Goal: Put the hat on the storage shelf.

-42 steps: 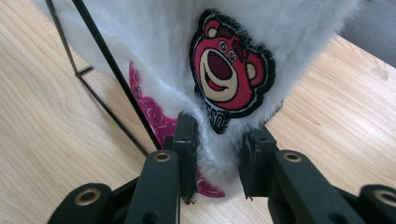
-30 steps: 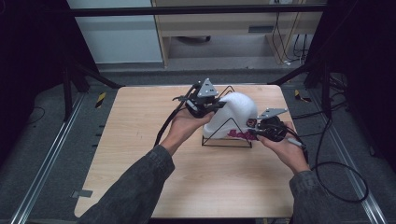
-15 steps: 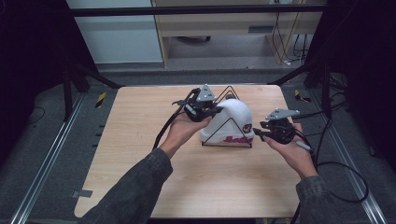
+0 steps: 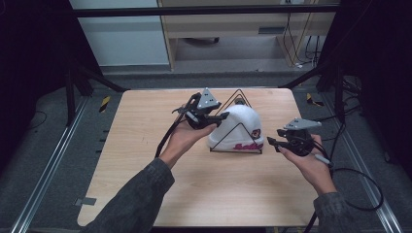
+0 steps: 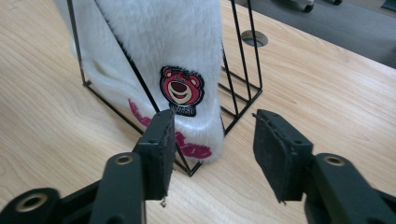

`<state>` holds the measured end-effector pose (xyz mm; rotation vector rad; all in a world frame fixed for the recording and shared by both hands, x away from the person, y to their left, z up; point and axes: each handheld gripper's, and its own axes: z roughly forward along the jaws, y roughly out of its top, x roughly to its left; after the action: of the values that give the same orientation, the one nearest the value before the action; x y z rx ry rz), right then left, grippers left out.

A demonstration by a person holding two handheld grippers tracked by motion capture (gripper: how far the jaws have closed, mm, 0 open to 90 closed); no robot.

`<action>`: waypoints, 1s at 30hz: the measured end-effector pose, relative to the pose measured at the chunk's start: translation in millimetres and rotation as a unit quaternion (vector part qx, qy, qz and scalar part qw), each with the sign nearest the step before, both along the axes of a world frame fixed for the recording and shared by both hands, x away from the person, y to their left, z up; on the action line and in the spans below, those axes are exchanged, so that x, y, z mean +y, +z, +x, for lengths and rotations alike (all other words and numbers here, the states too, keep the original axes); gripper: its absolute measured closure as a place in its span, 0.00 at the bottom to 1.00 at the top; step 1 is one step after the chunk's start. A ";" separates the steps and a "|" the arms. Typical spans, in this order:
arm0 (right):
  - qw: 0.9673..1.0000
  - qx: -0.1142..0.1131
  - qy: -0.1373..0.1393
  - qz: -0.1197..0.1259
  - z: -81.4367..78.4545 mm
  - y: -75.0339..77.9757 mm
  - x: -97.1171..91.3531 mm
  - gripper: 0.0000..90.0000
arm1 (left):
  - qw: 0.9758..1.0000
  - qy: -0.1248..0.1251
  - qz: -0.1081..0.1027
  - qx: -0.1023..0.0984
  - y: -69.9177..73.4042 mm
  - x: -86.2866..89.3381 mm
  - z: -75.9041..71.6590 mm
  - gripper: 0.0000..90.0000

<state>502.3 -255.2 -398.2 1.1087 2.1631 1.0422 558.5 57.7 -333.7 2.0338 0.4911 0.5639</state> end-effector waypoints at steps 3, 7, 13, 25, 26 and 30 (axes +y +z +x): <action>1.000 -0.005 -0.012 -0.004 -7.0 2.3 -1.4 0.48 | 1.000 0.003 0.006 0.003 3.3 0.2 -5.6 0.45; 1.000 -0.017 -0.025 0.001 -18.1 3.0 -0.2 0.41 | 1.000 -0.004 0.011 -0.002 7.7 1.9 -14.5 0.34; 0.999 -0.022 -0.026 -0.001 -24.8 2.9 7.2 0.33 | 1.000 -0.014 0.015 0.005 8.4 1.9 -23.6 0.21; 1.000 -0.027 -0.011 0.002 -40.3 12.8 12.1 0.21 | 0.999 -0.015 0.026 0.019 2.2 5.1 -41.6 0.12; 1.000 -0.024 -0.008 0.000 -43.9 14.8 14.7 0.19 | 0.999 -0.013 0.029 0.023 -1.3 9.8 -46.2 0.12; 1.000 -0.030 0.001 -0.004 -53.6 17.9 24.4 0.14 | 0.999 -0.001 0.029 0.030 -8.5 25.8 -53.8 0.11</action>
<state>448.7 -230.8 -380.3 1.0599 2.1200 1.0531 504.7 83.6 -342.2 2.1109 0.5145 0.5230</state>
